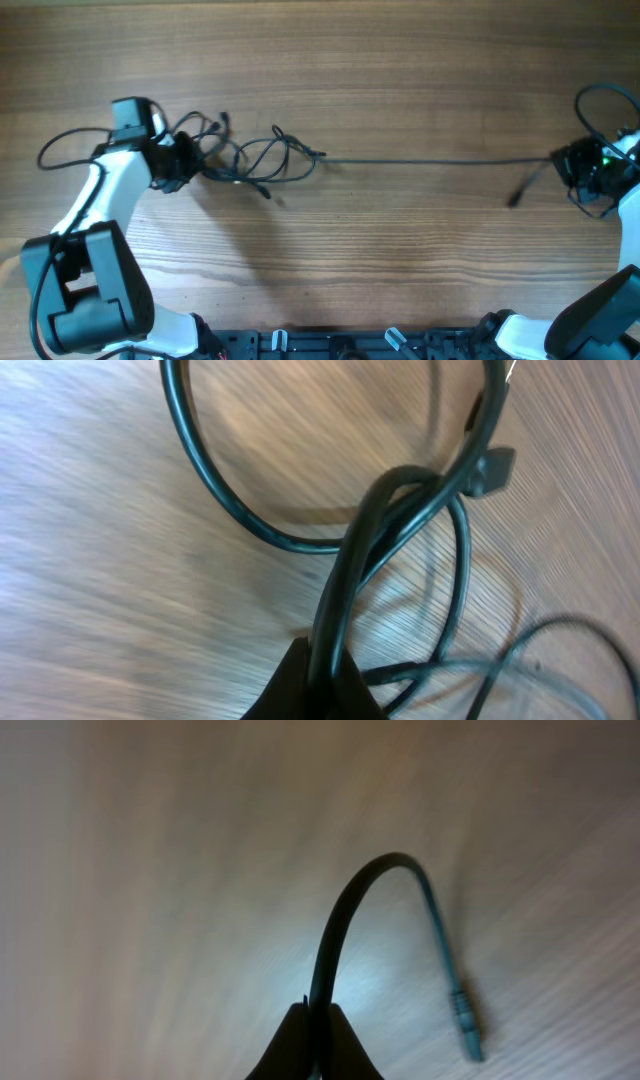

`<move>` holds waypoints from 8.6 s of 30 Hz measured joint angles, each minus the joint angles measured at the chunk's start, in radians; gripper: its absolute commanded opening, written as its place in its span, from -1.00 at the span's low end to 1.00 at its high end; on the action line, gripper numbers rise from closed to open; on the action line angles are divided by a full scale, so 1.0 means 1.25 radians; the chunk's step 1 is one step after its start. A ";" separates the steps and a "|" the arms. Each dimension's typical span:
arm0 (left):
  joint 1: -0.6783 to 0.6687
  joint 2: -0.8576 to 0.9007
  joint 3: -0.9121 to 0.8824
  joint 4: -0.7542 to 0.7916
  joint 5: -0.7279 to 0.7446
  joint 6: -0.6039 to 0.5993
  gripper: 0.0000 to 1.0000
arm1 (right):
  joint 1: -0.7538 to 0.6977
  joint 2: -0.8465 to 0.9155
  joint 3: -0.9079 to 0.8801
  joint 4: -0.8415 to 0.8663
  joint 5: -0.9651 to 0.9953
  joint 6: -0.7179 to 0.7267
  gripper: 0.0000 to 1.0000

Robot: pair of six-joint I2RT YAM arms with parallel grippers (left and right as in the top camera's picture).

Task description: Untangle cables

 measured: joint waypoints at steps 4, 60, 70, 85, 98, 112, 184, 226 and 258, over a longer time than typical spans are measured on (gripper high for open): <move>0.069 0.000 0.000 -0.027 0.010 -0.030 -0.92 | -0.001 0.000 0.000 -0.032 0.178 0.085 -0.91; 0.083 0.000 -0.042 0.069 0.078 -0.090 -0.88 | 1.040 0.323 0.194 0.287 0.218 -0.464 -0.12; 0.082 0.000 -0.043 0.068 0.081 -0.090 -0.87 | 1.042 0.461 0.194 0.383 0.319 -0.495 -0.04; 0.082 0.000 -0.043 0.070 0.081 -0.090 -0.83 | 1.027 0.432 0.194 0.415 0.334 -0.516 0.17; 0.082 0.000 -0.043 0.070 0.084 -0.090 -0.80 | 0.992 0.438 0.196 0.332 0.338 -0.530 -0.91; 0.080 0.000 -0.043 0.072 0.114 -0.089 -0.13 | 0.654 0.104 0.194 -0.130 0.264 -0.391 -0.91; -0.077 0.013 -0.051 0.231 0.266 0.103 1.00 | 1.052 0.330 0.194 -0.063 0.130 -0.431 -0.07; -0.331 0.056 0.005 -0.047 -0.196 0.030 0.11 | 0.580 0.145 0.255 -0.171 -0.710 -0.446 -0.91; -0.110 0.057 0.004 -0.061 -0.229 0.018 0.36 | 0.252 0.145 0.253 -0.173 -0.013 -0.303 -0.15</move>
